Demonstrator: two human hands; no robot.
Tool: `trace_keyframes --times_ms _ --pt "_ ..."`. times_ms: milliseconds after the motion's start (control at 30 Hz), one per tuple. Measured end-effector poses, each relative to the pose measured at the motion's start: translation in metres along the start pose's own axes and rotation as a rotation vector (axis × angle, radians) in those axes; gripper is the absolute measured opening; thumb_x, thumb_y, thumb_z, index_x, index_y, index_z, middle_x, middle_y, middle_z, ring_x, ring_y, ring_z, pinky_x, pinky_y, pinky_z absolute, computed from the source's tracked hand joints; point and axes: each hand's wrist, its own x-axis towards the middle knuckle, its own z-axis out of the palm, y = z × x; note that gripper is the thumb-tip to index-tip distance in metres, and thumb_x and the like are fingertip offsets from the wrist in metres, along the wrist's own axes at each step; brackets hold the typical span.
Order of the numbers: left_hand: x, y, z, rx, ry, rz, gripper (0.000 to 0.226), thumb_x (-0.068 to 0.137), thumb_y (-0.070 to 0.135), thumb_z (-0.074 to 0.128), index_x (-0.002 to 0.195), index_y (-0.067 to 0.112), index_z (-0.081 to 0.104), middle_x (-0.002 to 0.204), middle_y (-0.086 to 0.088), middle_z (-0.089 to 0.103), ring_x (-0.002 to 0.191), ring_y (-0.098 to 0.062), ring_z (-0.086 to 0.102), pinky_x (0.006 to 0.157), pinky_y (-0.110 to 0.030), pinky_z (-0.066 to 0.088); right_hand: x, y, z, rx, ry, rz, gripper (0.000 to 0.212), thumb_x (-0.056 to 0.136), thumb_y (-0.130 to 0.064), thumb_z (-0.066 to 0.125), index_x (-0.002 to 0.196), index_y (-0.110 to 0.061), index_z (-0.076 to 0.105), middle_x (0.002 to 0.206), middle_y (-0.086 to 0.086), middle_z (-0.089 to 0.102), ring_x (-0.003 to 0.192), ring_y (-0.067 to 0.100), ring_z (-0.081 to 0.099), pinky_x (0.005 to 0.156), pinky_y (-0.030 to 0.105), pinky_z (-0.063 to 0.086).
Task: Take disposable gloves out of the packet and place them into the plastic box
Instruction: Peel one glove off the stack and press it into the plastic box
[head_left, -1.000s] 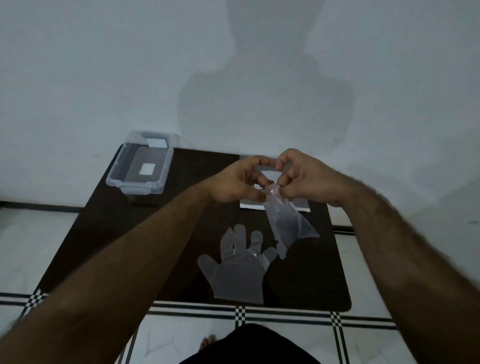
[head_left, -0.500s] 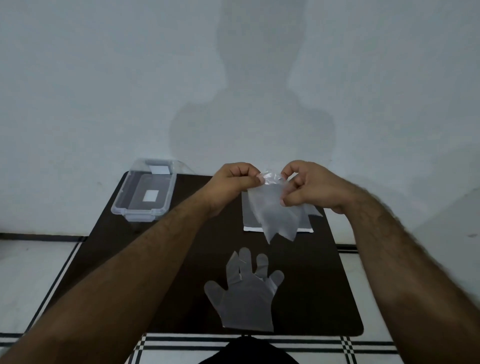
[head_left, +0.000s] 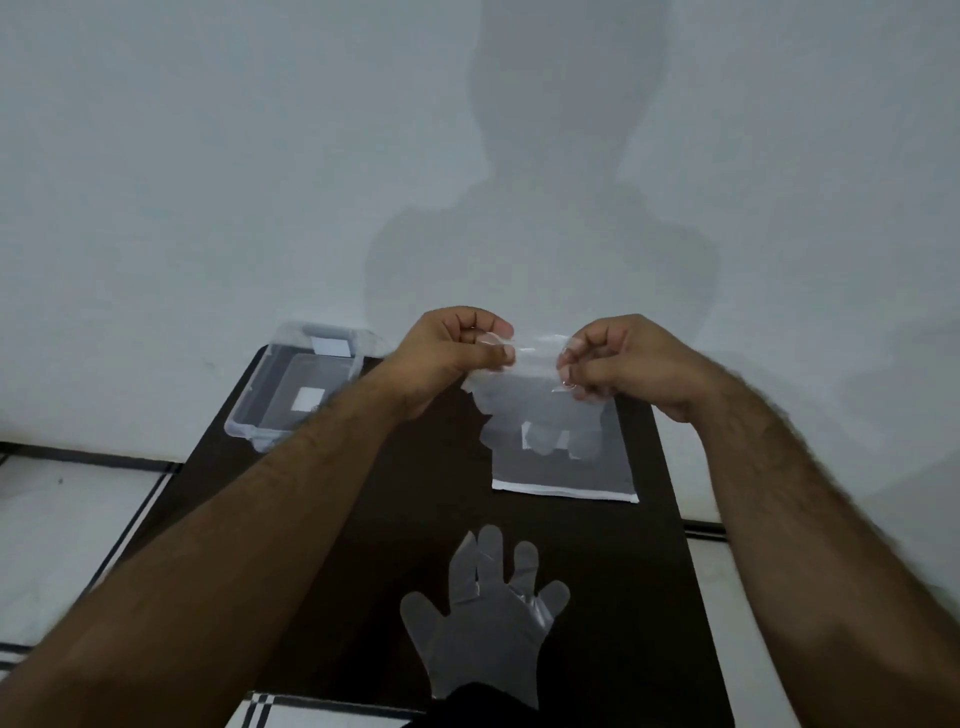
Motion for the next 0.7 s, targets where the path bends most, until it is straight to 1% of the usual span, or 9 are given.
trace_keyframes --times_ms 33,100,167,200,333,400,467,600,700 --pt "0.004 0.001 -0.004 0.011 0.032 0.005 0.024 0.09 -0.005 0.082 0.111 0.003 0.076 0.087 -0.008 0.081 0.078 -0.017 0.076 0.07 -0.025 0.059 0.008 -0.002 -0.003 -0.001 -0.018 -0.001 0.012 0.092 0.001 0.081 0.103 -0.002 0.08 0.092 0.016 0.082 0.077 0.022 0.077 0.069 0.027 0.062" --pt "0.01 0.004 -0.015 0.013 0.08 0.014 0.021 0.09 -0.006 0.081 0.108 0.003 0.077 0.09 -0.011 0.079 0.082 -0.02 0.076 0.077 -0.029 0.061 0.024 -0.004 -0.009 0.016 -0.028 0.005 0.011 0.094 -0.003 0.081 0.104 -0.003 0.08 0.092 0.013 0.083 0.08 0.023 0.079 0.075 0.033 0.064" --pt "0.015 0.005 -0.03 0.012 0.131 0.019 0.025 0.088 -0.006 0.082 0.11 0.005 0.078 0.093 -0.013 0.078 0.086 -0.023 0.075 0.085 -0.036 0.059 0.042 -0.005 -0.012 0.051 -0.015 0.002 0.009 0.096 -0.004 0.079 0.104 -0.003 0.08 0.091 0.013 0.082 0.083 0.024 0.08 0.082 0.039 0.065" --pt "0.017 0.005 -0.039 0.008 0.153 0.022 0.027 0.087 -0.006 0.083 0.11 0.007 0.078 0.092 -0.012 0.078 0.087 -0.023 0.075 0.085 -0.036 0.059 0.051 -0.006 -0.011 0.077 -0.015 -0.003 0.007 0.096 -0.004 0.079 0.103 -0.003 0.08 0.09 0.013 0.082 0.082 0.024 0.079 0.083 0.04 0.065" --pt "0.022 0.005 -0.082 0.055 0.216 0.024 0.033 0.082 -0.002 0.09 0.111 0.009 0.08 0.087 -0.007 0.077 0.081 -0.025 0.07 0.074 -0.037 0.053 0.088 -0.013 0.01 0.183 -0.042 -0.006 0.01 0.096 -0.006 0.079 0.105 -0.001 0.079 0.092 0.016 0.082 0.083 0.025 0.079 0.079 0.037 0.066" --pt "0.023 0.005 -0.106 0.102 0.257 0.001 0.037 0.081 -0.004 0.09 0.115 0.003 0.078 0.09 -0.012 0.075 0.079 -0.021 0.071 0.068 -0.029 0.055 0.109 -0.019 0.028 0.185 -0.055 -0.002 0.015 0.096 -0.007 0.08 0.108 0.001 0.078 0.094 0.018 0.082 0.082 0.024 0.079 0.079 0.037 0.067" --pt "0.022 0.005 -0.134 0.169 0.283 -0.038 0.037 0.08 -0.003 0.091 0.115 -0.001 0.078 0.091 -0.014 0.072 0.077 -0.016 0.071 0.069 -0.024 0.058 0.133 -0.026 0.05 0.157 -0.07 0.003 0.018 0.095 -0.008 0.081 0.109 0.003 0.078 0.094 0.017 0.082 0.081 0.023 0.079 0.079 0.036 0.067" --pt "0.032 0.0 -0.204 0.298 0.306 -0.135 0.02 0.082 0.01 0.094 0.097 0.005 0.082 0.091 -0.007 0.081 0.076 -0.008 0.071 0.067 -0.018 0.053 0.186 -0.046 0.1 0.072 -0.078 0.001 0.02 0.095 -0.009 0.082 0.108 0.004 0.077 0.094 0.016 0.083 0.08 0.021 0.078 0.076 0.033 0.066" --pt "0.045 -0.008 -0.259 0.309 0.336 -0.179 0.021 0.084 0.016 0.093 0.089 0.001 0.08 0.081 -0.004 0.077 0.071 -0.01 0.066 0.068 -0.024 0.053 0.226 -0.062 0.135 0.017 -0.069 -0.001 0.018 0.093 -0.008 0.084 0.106 0.002 0.077 0.094 0.016 0.083 0.08 0.021 0.078 0.074 0.031 0.066"
